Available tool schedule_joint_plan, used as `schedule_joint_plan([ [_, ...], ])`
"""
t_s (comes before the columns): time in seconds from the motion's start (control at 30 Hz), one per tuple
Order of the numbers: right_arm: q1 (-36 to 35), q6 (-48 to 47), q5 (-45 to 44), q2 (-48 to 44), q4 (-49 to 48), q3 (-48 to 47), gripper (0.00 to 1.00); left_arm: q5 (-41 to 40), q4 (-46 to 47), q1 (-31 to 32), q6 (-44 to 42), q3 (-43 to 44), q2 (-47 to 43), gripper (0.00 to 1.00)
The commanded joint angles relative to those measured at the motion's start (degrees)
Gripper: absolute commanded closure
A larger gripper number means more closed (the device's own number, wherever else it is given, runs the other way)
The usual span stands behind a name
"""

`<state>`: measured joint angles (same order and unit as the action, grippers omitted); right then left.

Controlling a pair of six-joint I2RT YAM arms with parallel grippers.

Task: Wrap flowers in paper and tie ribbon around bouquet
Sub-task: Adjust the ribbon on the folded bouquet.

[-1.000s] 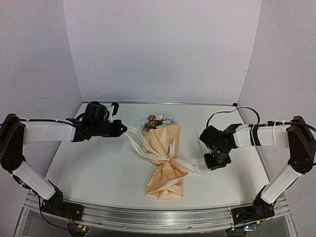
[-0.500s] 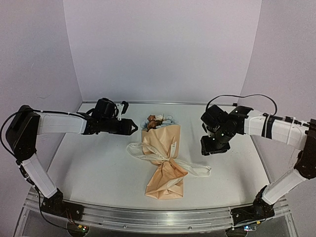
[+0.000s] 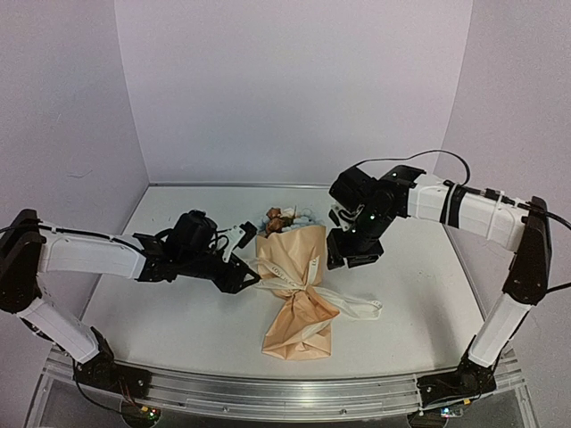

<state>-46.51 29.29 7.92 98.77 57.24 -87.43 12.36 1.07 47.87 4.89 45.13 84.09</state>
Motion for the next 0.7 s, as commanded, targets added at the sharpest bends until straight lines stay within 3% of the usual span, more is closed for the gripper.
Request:
schedule_joint_plan([
  [0.0,-0.77,2.76,1.35,3.93,2.61,-5.30,0.49,-1.35,-1.49,2.32,-9.27,4.98,5.22,0.47],
  [0.33,-0.94,5.11,1.03,7.79,2.57,-7.76,0.49,-8.71,-2.83,3.02,-14.25,11.30,13.13,0.47],
  [0.57,-0.87,5.33,-0.33,8.32,2.29,-7.62,0.49,-5.06,-4.48,3.03,-15.86,13.50,15.23,0.57],
  [0.67,-0.87,5.53,-0.42,8.85,2.01,-7.95,0.49,-3.70,-4.68,3.02,-15.67,13.01,14.32,0.55],
])
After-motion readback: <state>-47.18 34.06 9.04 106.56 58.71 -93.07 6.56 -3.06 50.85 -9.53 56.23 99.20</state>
